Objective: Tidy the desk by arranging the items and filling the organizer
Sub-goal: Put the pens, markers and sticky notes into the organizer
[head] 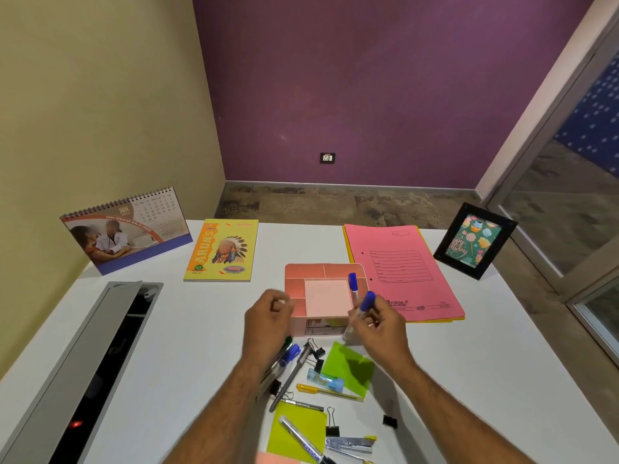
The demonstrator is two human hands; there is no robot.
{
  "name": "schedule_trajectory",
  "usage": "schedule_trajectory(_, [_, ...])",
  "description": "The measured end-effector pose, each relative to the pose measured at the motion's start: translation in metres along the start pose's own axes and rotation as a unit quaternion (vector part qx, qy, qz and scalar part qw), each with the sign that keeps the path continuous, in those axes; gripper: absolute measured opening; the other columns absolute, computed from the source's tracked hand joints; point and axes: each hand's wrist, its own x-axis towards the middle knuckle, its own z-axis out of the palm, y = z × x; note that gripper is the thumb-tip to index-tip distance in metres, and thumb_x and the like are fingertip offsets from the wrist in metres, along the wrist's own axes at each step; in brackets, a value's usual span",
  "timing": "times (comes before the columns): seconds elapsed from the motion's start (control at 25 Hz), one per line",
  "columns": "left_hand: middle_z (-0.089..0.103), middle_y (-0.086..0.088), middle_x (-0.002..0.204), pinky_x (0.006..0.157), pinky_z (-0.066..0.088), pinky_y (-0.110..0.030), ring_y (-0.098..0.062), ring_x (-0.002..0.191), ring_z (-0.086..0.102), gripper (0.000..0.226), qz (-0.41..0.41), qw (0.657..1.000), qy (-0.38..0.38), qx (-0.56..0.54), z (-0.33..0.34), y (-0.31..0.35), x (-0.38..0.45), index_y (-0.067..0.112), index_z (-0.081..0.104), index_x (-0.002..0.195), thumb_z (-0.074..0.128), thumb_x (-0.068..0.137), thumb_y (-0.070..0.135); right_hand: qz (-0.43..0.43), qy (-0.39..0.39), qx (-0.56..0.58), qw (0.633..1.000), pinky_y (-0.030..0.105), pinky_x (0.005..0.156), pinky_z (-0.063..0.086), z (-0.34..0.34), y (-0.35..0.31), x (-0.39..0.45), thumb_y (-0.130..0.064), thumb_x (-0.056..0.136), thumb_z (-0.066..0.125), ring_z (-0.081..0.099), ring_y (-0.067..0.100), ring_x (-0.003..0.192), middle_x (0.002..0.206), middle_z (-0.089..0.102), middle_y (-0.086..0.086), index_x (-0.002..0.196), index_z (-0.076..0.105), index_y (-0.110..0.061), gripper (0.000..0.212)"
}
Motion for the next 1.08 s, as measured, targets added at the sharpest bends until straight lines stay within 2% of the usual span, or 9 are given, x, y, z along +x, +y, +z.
schedule_trajectory(0.08, [0.065, 0.009, 0.076, 0.061, 0.048, -0.022, -0.012, 0.073, 0.063, 0.012, -0.026, 0.991, -0.041, 0.128, -0.008, -0.022, -0.001, 0.028, 0.06, 0.08, 0.067, 0.087, 0.02, 0.01, 0.053, 0.011, 0.998, 0.025, 0.065, 0.055, -0.01, -0.002, 0.01, -0.008, 0.086, 0.069, 0.067, 0.008, 0.072, 0.082, 0.069, -0.001, 0.091, 0.061, -0.019, 0.014])
schedule_trajectory(0.16, [0.063, 0.009, 0.073, 0.06, 0.046, -0.025, -0.01, 0.068, 0.059, 0.013, -0.048, 0.967, -0.091, 0.232, -0.012, -0.04, -0.006, 0.025, 0.058, 0.076, 0.068, 0.084, 0.024, 0.004, 0.094, 0.015, 0.995, 0.035, 0.068, 0.057, -0.017, -0.003, 0.02, -0.013, 0.089, 0.067, 0.068, 0.015, 0.078, 0.082, 0.069, 0.001, 0.087, 0.058, -0.024, 0.015])
schedule_trajectory(0.28, [0.064, 0.007, 0.08, 0.059, 0.044, -0.027, -0.011, 0.072, 0.057, 0.013, -0.06, 0.923, -0.143, 0.351, -0.012, -0.059, -0.015, 0.025, 0.055, 0.074, 0.066, 0.078, 0.031, 0.0, 0.13, 0.014, 0.991, 0.037, 0.067, 0.058, -0.022, 0.001, 0.031, -0.018, 0.091, 0.064, 0.07, 0.017, 0.079, 0.082, 0.07, 0.0, 0.088, 0.059, -0.02, 0.007])
schedule_trajectory(0.4, [0.062, 0.006, 0.085, 0.059, 0.039, -0.027, -0.013, 0.079, 0.057, 0.016, -0.048, 0.893, -0.178, 0.41, -0.006, -0.067, -0.021, 0.026, 0.055, 0.079, 0.066, 0.079, 0.038, 0.015, 0.103, -0.04, 0.994, 0.033, 0.064, 0.058, -0.02, 0.009, 0.036, -0.018, 0.092, 0.062, 0.069, 0.012, 0.073, 0.079, 0.07, -0.006, 0.09, 0.062, -0.018, 0.002])
schedule_trajectory(0.56, [0.066, 0.001, 0.098, 0.07, 0.044, -0.027, -0.016, 0.09, 0.061, 0.02, -0.006, 0.862, -0.185, 0.472, 0.003, -0.075, -0.024, 0.022, 0.063, 0.098, 0.063, 0.085, 0.038, 0.006, 0.046, -0.142, 0.989, 0.033, 0.062, 0.053, -0.011, 0.023, 0.039, -0.021, 0.09, 0.064, 0.066, 0.019, 0.068, 0.085, 0.071, 0.0, 0.093, 0.067, -0.018, 0.005])
schedule_trajectory(0.72, [0.068, -0.002, 0.107, 0.077, 0.047, -0.029, -0.018, 0.095, 0.063, 0.028, 0.032, 0.818, -0.189, 0.543, 0.011, -0.082, -0.024, 0.019, 0.063, 0.111, 0.055, 0.092, 0.037, 0.002, 0.032, -0.173, 0.984, 0.036, 0.074, 0.055, -0.006, 0.032, 0.041, -0.02, 0.09, 0.064, 0.064, 0.018, 0.086, 0.096, 0.069, 0.0, 0.101, 0.07, -0.016, 0.013])
schedule_trajectory(0.84, [0.067, -0.004, 0.109, 0.077, 0.044, -0.032, -0.02, 0.099, 0.06, 0.027, 0.072, 0.785, -0.188, 0.586, 0.015, -0.082, -0.027, 0.017, 0.062, 0.115, 0.05, 0.096, 0.032, 0.012, 0.028, -0.168, 0.985, 0.036, 0.079, 0.055, -0.006, 0.032, 0.039, -0.022, 0.089, 0.065, 0.063, 0.018, 0.088, 0.104, 0.068, -0.001, 0.109, 0.069, -0.017, 0.021])
schedule_trajectory(0.96, [0.067, -0.002, 0.106, 0.073, 0.037, -0.035, -0.021, 0.098, 0.058, 0.027, 0.082, 0.787, -0.166, 0.588, 0.015, -0.079, -0.032, 0.019, 0.063, 0.112, 0.046, 0.096, 0.031, 0.008, 0.061, -0.179, 0.982, 0.031, 0.077, 0.05, -0.008, 0.025, 0.032, -0.028, 0.087, 0.068, 0.061, 0.018, 0.09, 0.113, 0.06, -0.004, 0.119, 0.063, -0.017, 0.034])
schedule_trajectory(1.08, [0.067, 0.002, 0.103, 0.072, 0.033, -0.035, -0.019, 0.095, 0.058, 0.028, 0.076, 0.833, -0.131, 0.532, 0.01, -0.074, -0.032, 0.023, 0.063, 0.107, 0.044, 0.093, 0.039, -0.051, 0.135, -0.175, 0.974, 0.029, 0.066, 0.048, -0.008, 0.02, 0.019, -0.019, 0.083, 0.071, 0.058, 0.014, 0.087, 0.105, 0.058, -0.003, 0.109, 0.063, -0.017, 0.027])
